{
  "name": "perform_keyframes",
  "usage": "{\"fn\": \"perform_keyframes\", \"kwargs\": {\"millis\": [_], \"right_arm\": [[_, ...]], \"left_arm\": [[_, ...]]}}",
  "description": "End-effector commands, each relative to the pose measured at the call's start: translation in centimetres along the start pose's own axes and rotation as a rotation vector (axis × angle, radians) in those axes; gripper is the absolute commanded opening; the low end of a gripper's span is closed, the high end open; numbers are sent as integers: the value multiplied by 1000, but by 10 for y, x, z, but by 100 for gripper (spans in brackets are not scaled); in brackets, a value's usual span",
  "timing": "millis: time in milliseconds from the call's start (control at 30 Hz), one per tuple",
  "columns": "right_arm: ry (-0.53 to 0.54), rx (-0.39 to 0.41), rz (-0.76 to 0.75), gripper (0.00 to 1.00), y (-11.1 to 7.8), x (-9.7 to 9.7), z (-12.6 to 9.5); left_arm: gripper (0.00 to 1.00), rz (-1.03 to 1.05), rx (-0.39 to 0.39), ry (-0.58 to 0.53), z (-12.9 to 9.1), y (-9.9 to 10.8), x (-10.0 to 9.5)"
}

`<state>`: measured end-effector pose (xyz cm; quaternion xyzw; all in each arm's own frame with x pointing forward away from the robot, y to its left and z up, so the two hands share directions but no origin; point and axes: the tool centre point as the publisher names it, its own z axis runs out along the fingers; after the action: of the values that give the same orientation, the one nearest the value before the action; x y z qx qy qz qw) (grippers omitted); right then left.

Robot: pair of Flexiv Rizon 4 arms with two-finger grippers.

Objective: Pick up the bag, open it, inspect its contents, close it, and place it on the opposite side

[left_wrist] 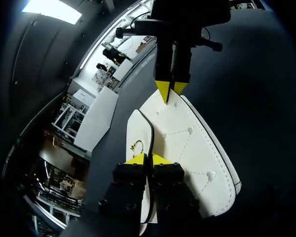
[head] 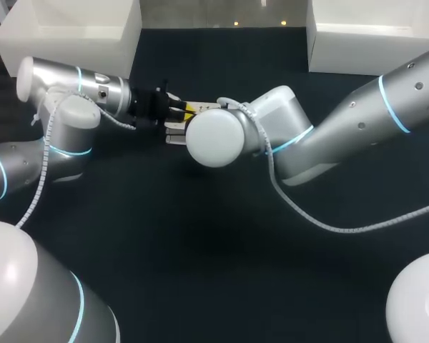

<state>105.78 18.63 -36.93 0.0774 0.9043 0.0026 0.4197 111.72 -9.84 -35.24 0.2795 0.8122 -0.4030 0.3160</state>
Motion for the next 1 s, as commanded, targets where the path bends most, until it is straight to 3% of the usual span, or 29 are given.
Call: {"fn": "perform_keyframes", "kwargs": {"millis": [33,433,500,567,667,733,833,900,1000], "right_arm": [[-4,0,0,0,1,1,-2],[-4,0,0,0,1,1,-2],[-4,0,0,0,1,1,-2],[-6,3,-2,0,1,1,-2],[-9,5,-5,0,1,0,-3],[-14,9,-6,0,0,-1,-4],[-18,11,-8,0,0,-2,-4],[-18,10,-9,27,1,-2,-5],[-20,9,-12,37,1,-2,-5]], "left_arm": [[0,12,19,3,8,4,-1],[0,12,16,-4,1,9,2],[28,12,22,-6,2,7,2],[35,16,28,-11,1,4,1],[75,20,33,-20,-2,0,-1],[92,24,36,-28,-5,-4,-2],[100,32,53,-43,-11,-11,-4],[100,39,61,-53,-15,-15,-5],[100,50,68,-62,-19,-21,-8]]}}
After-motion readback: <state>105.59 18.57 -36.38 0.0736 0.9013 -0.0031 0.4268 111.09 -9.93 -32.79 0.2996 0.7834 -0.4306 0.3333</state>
